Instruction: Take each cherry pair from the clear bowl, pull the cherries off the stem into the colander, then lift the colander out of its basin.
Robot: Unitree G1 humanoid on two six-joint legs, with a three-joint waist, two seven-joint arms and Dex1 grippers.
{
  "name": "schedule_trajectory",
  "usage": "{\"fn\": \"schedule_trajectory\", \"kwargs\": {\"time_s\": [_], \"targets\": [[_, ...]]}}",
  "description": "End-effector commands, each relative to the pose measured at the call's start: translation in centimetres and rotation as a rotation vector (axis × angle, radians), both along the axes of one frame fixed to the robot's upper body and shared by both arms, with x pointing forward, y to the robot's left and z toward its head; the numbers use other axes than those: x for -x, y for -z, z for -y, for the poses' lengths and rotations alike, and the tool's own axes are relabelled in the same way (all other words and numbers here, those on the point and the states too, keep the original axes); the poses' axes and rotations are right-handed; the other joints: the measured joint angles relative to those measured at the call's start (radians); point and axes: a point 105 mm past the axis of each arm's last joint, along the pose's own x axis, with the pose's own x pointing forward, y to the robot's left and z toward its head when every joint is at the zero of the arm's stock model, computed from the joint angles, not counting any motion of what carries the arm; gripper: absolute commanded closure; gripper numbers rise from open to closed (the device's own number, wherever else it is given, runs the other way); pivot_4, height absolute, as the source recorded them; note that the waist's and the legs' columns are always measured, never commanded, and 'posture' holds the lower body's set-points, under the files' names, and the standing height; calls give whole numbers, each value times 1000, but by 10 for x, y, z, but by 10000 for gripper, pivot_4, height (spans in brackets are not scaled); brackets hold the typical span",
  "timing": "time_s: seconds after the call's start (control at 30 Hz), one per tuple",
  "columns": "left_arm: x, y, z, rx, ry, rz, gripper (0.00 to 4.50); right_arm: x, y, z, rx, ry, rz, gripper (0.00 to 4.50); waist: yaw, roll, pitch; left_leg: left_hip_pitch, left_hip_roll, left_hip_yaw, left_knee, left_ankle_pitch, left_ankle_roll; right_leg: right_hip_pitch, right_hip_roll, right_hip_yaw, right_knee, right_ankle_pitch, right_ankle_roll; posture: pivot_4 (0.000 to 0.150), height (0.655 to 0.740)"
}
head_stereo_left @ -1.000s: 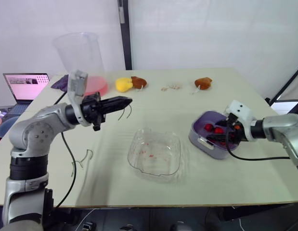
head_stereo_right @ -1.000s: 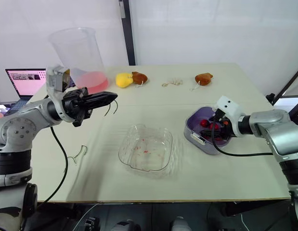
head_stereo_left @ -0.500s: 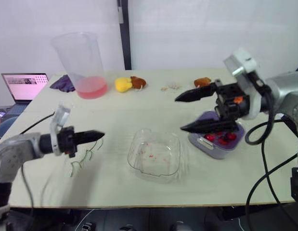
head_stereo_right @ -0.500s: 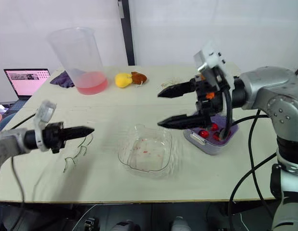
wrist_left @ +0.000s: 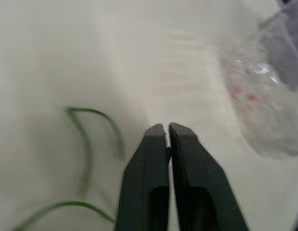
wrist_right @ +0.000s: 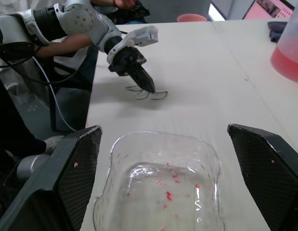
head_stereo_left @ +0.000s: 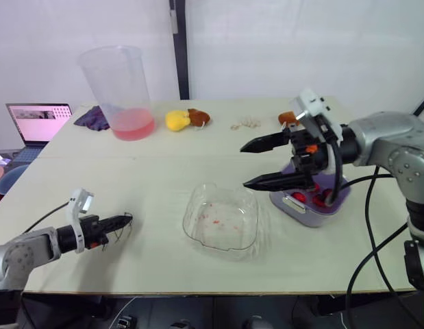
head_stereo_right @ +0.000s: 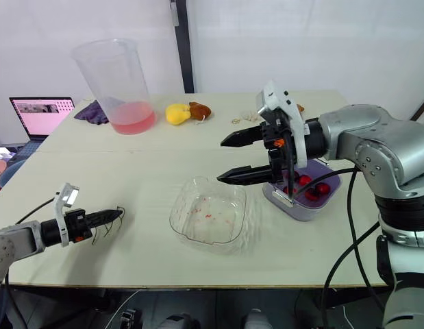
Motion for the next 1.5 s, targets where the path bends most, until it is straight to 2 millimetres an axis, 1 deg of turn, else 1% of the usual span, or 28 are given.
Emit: {"fn": "schedule_trajectory", "kwargs": {"time_s": [0.03, 0.07, 0.1, 0.13, 0.17, 0.2, 0.23, 0.33, 0.43, 0.5, 0.53, 0.6, 0.67, 0.73, 0.8, 0.87, 0.9, 0.93, 1.0, 1.13, 1.2, 1.23, 1.3, 1.37, 1.43, 1.5], "targets": [[-4, -2, -4, -82, 25, 42, 26162, 5, -9, 2, -9, 18, 53, 0, -1, 0, 0, 0, 0, 0, 0, 0, 0, 0, 0, 0, 0, 0, 0, 1500, 7400], [-7, -4, -6, -78, 21, 51, 21422, 6, -9, 3, -7, 23, 53, 0, -1, 0, 0, 0, 0, 0, 0, 0, 0, 0, 0, 0, 0, 0, 0, 1500, 7400], [-10, -7, -8, -77, 10, 64, 15264, 6, -9, 3, -7, 28, 52, 0, -1, 0, 0, 0, 0, 0, 0, 0, 0, 0, 0, 0, 0, 0, 0, 1500, 7400], [-14, -13, -12, -74, -4, 79, 11086, 7, -8, 4, -7, 33, 50, 0, 0, 0, 0, 0, 0, 0, 0, 0, 0, 0, 0, 0, 0, 0, 0, 1500, 7400], [-17, -18, -15, -73, -13, 96, 4920, 7, -8, 4, -8, 37, 48, 0, 0, 0, 0, 0, 0, 0, 0, 0, 0, 0, 0, 0, 0, 0, 0, 1500, 7400], [-20, -24, -18, -76, -23, 116, 246, 8, -7, 5, -8, 40, 46, 0, 0, 0, 0, 0, 0, 0, 0, 0, 0, 0, 0, 0, 0, 0, 0, 1500, 7400], [-21, -28, -20, -76, -29, 128, 246, 8, -7, 5, -8, 42, 45, 0, -1, 0, 0, 0, 0, 0, 0, 0, 0, 0, 0, 0, 0, 0, 0, 1500, 7400], [-27, -54, -29, -47, -51, 188, 246, 8, -7, 9, -45, 64, 1, 0, -1, 0, 0, 0, 0, 0, 0, 0, 0, 0, 0, 0, 0, 0, 0, 1500, 7400], [-28, -74, -27, -39, -15, 246, 246, 10, -4, 16, -44, 91, -38, 0, -2, 0, 0, 0, 0, 0, 0, 0, 0, 0, 0, 0, 0, 0, 0, 1500, 7400], [-24, -101, -10, 16, 99, 368, 246, 11, -1, 26, -18, 141, -44, 0, 2, 0, 0, 0, 0, 0, 0, 0, 0, 0, 0, 0, 0, 0, 0, 1500, 7400], [-22, -111, -2, 32, 145, 412, 246, 9, 0, 31, -12, 170, -41, 0, 2, 0, 0, -1, 0, 0, 0, 0, 0, 0, 0, 0, 0, 0, 0, 1500, 7400], [-21, -119, 13, 3, 229, 464, 246, 7, 0, 40, 8, 227, -35, 0, 2, 0, 0, -1, -1, 0, 0, 0, 0, 0, -1, -1, 0, 0, 0, 1500, 7400], [-19, -127, 35, -21, 344, 504, 246, 5, 2, 52, 38, 305, -27, 0, 2, 0, 0, -1, -1, 0, 0, 0, 0, 0, -1, -1, 0, 0, 0, 1500, 7400], [-17, -142, 60, 3, 462, 531, 246, 5, 2, 67, 41, 404, -53, 0, 4, 0, 0, -1, 0, 0, 0, 0, 0, 0, -1, -1, 0, 0, 0, 1500, 7400], [-15, -151, 87, -33, 590, 572, 246, 9, 4, 83, 67, 505, -71, 0, 4, -1, 0, -1, -1, 0, 1, 0, 0, 0, -1, -1, 0, 0, 0, 1500, 7400], [-12, -158, 109, -44, 694, 605, 246, 15, 12, 99, 130, 599, -71, 0, 3, -1, 0, -1, -1, 0, 1, 0, 0, 0, 0, -1, -1, 0, 0, 1500, 7400], [-10, -161, 123, -31, 760, 629, 246, 18, 20, 115, 176, 697, -78, 0, 5, -1, 0, -1, -1, 0, 0, 0, 0, 0, 0, -1, -1, 0, 0, 1500, 7400], [-9, -161, 133, -27, 813, 638, 246, 21, 26, 128, 211, 779, -85, 0, 6, -1, 0, -1, -1, 0, 0, 0, 1, 0, 0, -1, -1, 0, 0, 1500, 7400], [-8, -153, 145, -60, 908, 638, 246, 33, 36, 145, 240, 881, -109, 0, 5, -1, 0, -1, 0, 1, 0, 0, 1, 1, 0, -2, -1, 0, 0, 1500, 7400], [-7, -145, 157, -66, 1028, 631, 246, 61, 58, 159, 300, 978, -179, 0, -2, 0, -1, 1, 1, 4, 0, 0, 1, 1, 0, 0, 1, 0, 0, 1500, 7400], [-5, -146, 162, -50, 1074, 635, 246, 72, 64, 164, 310, 1019, -192, 0, 2, 0, -1, 1, 1, 4, 0, 0, 1, 2, 1, 0, 1, 0, 0, 1500, 7400], [-5, -147, 163, -41, 1085, 636, 246, 74, 64, 166, 306, 1031, -187, 0, 3, 0, -1, 1, 1, 3, 0, 0, 1, 2, 1, 0, 1, 0, 0, 1500, 7400], [-7, -148, 165, -28, 1089, 648, 246, 75, 62, 167, 292, 1039, -169, 0, 2, 0, -1, 2, 0, 4, 2, -1, 2, 4, 0, 0, 1, 0, 0, 1500, 7400], [-11, -146, 162, -28, 1072, 660, 246, 69, 62, 164, 285, 1024, -148, 0, 2, 0, -1, 6, 0, 3, 2, -1, 3, 8, 0, 0, -1, 0, 0, 1500, 7400], [-14, -140, 157, -53, 1049, 656, 246, 59, 62, 158, 260, 990, -127, 0, -1, 0, -1, 13, 0, 4, -1, -2, 4, 14, 0, 0, -2, 0, 0, 1500, 7400], [-16, -137, 153, -71, 1008, 654, 246, 44, 67, 152, 255, 966, -109, 0, -5, 0, -1, 14, 1, 4, -1, -2, 4, 15, 1, 0, -3, 0, 1, 1500, 7400]]}}
